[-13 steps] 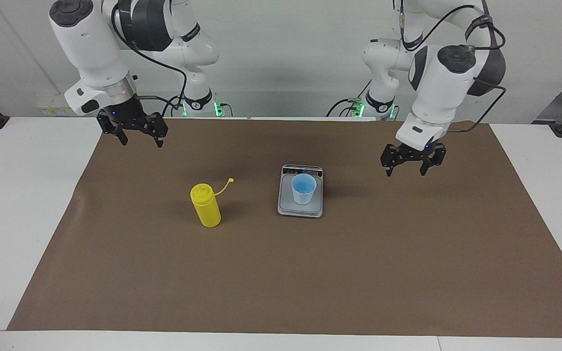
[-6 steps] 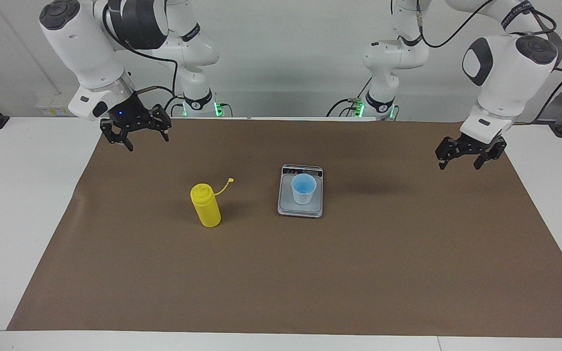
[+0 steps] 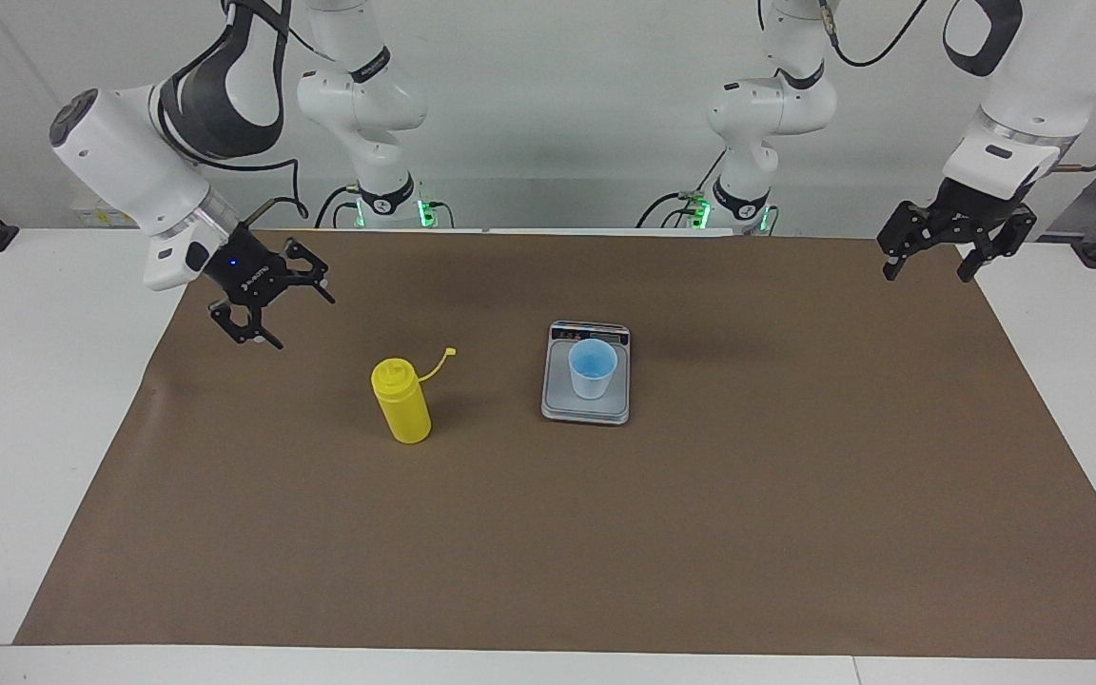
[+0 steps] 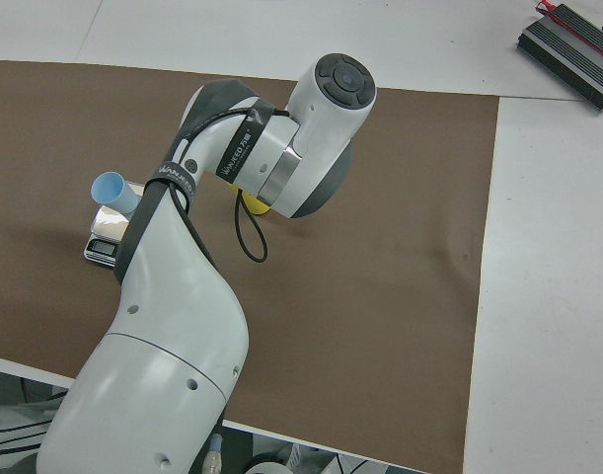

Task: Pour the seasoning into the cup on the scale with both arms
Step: 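Reach the right gripper to the yellow bottle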

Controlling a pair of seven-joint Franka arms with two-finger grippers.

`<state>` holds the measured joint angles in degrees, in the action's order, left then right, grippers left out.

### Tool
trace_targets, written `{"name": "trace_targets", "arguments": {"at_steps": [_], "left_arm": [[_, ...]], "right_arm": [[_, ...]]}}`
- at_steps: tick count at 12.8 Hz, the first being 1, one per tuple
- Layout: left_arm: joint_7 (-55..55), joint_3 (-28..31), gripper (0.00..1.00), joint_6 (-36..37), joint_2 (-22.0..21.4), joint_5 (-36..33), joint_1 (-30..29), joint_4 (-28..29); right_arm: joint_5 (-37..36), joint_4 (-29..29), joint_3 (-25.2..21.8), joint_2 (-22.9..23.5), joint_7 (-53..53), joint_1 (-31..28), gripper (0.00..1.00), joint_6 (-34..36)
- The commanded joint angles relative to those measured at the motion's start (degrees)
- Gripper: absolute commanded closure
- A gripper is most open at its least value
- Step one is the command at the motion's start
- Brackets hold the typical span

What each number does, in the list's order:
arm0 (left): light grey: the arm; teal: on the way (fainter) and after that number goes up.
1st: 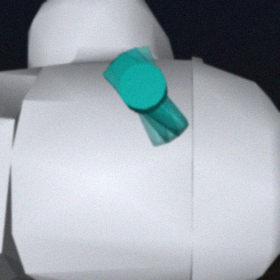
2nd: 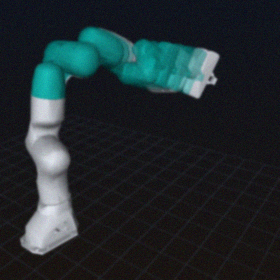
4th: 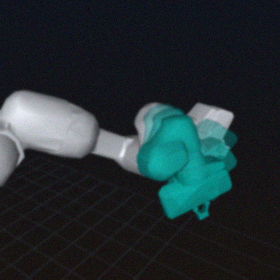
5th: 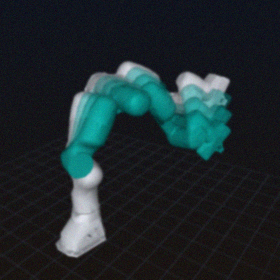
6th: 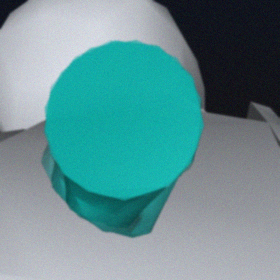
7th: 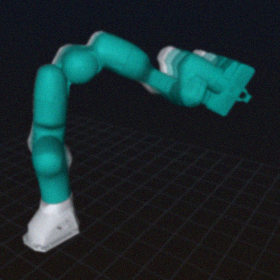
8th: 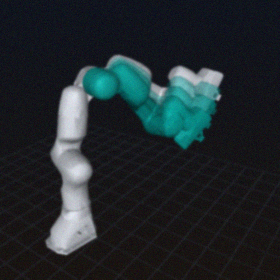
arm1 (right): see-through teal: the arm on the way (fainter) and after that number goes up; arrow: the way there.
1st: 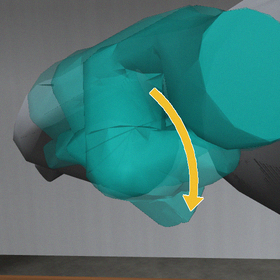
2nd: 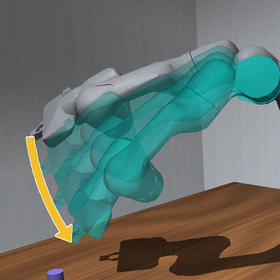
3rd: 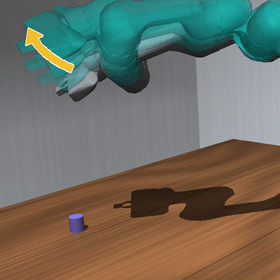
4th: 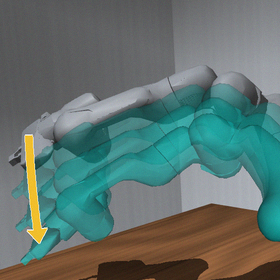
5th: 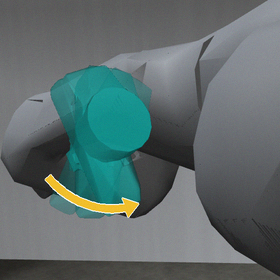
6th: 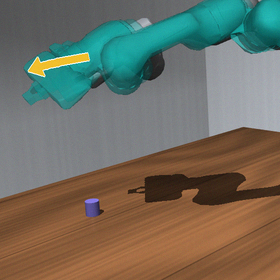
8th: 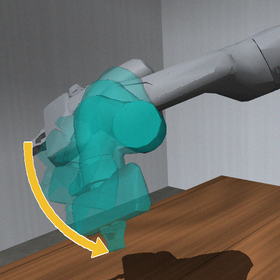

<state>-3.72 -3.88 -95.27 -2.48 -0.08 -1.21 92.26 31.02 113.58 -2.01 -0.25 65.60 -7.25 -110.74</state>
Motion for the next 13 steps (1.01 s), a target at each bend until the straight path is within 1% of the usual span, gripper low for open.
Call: {"name": "trace_targets", "arguments": {"at_steps": [1, 2, 3, 4, 5, 6, 8, 10, 13], "left_arm": [[-0.41, 0.1, 0.0, 1.91, -0.77, 0.96, -0.02, 1.43], [-0.5, 0.1, 0.0, 2.45, -0.6, 1.13, -0.11, 1.08], [-0.59, 0.1, 0.0, 2.54, -0.86, 1.22, -0.29, 1.51], [-0.59, 0.1, 0.0, 2.28, -0.95, 1.75, -0.2, 2.13], [-0.5, 0.19, 0.0, 1.93, -1.39, 2.01, -0.03, 3.26], [-0.5, 0.1, 0.0, 2.1, -1.65, 2.01, -0.02, 3.8], [-0.5, 0.1, 0.0, 2.8, -0.78, 1.84, 0.06, 2.93], [-0.67, 0.19, 0.0, 2.19, -1.13, 1.84, 1.02, 3.71], [-0.68, 0.19, 0.0, 2.1, -1.48, 1.84, 1.3, 4.42]], "right_arm": [[7.2, 1.03, 0.43, 3.93, 14.0, -1.45, 0.0, -2.54], [8.78, 1.47, 0.43, 4.98, 17.51, -1.54, 0.0, -3.42], [12.89, 1.9, 0.43, 6.99, 24.94, -1.19, 0.0, -5.95], [16.41, 3.82, 0.43, 7.54, 29.98, -1.1, 0.0, -7.55], [18.1, 5.93, 0.43, 7.45, 32.29, -1.27, 0.0, -8.08], [18.46, 6.73, 0.43, 7.63, 34.75, -1.36, 0.0, -8.26], [18.56, 7.09, 0.43, 8.33, 36.09, -1.1, 0.0, -9.31], [18.64, 8.32, 0.52, 8.94, 37.14, -0.05, 0.0, -12.73], [25.56, 9.82, 0.52, 10.87, 40.39, 3.11, 0.0, -16.08]]}}
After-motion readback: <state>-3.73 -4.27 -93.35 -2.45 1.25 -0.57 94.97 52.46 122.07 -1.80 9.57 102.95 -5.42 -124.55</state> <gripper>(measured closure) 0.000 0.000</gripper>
